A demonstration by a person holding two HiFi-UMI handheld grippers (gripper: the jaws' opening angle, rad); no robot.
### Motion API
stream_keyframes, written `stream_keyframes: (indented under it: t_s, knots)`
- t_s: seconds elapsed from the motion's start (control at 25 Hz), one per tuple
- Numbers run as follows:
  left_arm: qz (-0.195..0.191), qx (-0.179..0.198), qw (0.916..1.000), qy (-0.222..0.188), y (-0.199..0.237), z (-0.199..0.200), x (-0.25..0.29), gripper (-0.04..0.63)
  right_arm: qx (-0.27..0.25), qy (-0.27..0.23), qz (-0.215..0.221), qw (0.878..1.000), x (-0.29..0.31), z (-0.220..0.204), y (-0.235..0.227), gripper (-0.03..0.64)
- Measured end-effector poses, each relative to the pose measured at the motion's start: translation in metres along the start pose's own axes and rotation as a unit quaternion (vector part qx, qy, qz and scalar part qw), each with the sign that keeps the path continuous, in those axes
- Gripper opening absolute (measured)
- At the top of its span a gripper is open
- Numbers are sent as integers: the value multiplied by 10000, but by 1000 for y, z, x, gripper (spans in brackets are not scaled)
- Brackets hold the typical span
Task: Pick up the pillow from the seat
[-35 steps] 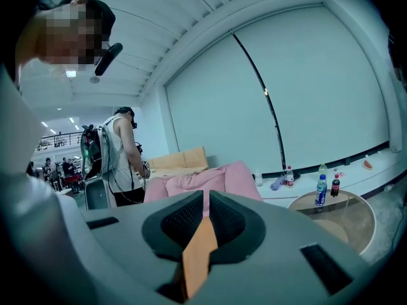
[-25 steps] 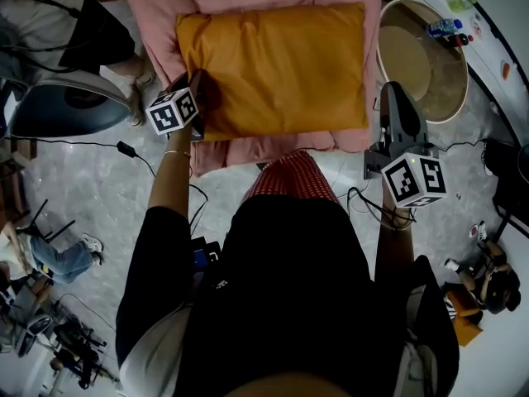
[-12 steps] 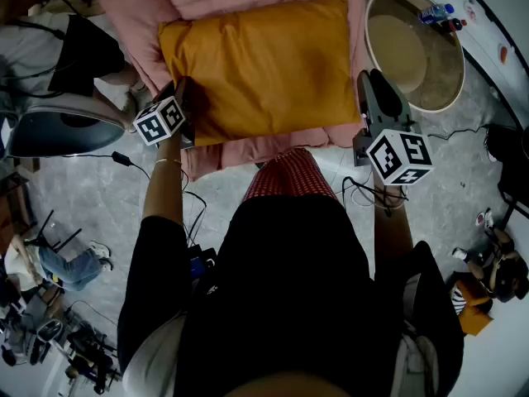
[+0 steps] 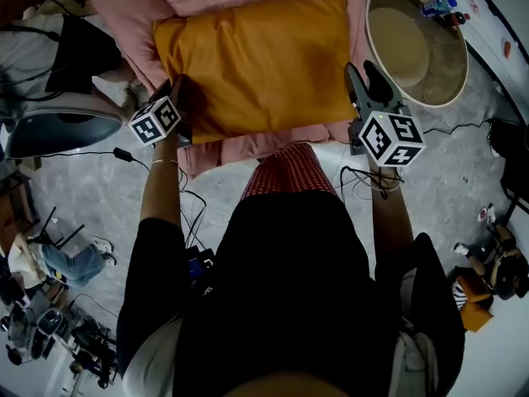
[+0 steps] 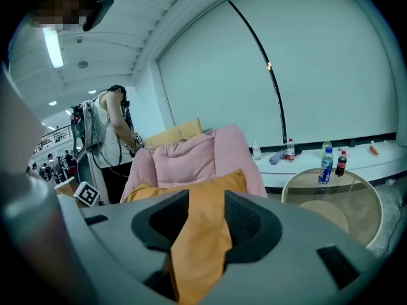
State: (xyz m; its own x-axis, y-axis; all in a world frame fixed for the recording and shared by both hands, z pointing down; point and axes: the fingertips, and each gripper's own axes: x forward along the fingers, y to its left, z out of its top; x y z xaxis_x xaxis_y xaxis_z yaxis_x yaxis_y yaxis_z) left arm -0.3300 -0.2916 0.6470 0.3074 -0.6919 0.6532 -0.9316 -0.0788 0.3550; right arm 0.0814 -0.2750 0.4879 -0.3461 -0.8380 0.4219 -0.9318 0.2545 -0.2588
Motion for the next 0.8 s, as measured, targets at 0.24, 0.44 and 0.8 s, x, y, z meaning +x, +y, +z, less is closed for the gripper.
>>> stream_keyframes:
  t_s: [0.24, 0.44, 0.8]
  knots:
    - [5, -8, 10000, -13, 1, 0, 0, 94, -162, 233, -68, 9996, 19, -20, -12, 170]
    - [0, -33, 10000, -22, 1, 0, 0, 94, -172, 503, -8, 9986, 36, -36, -20, 192]
    - [74, -70, 9999, -32, 2, -1, -6, 92, -220, 980, 68, 9949, 57, -61, -29, 253]
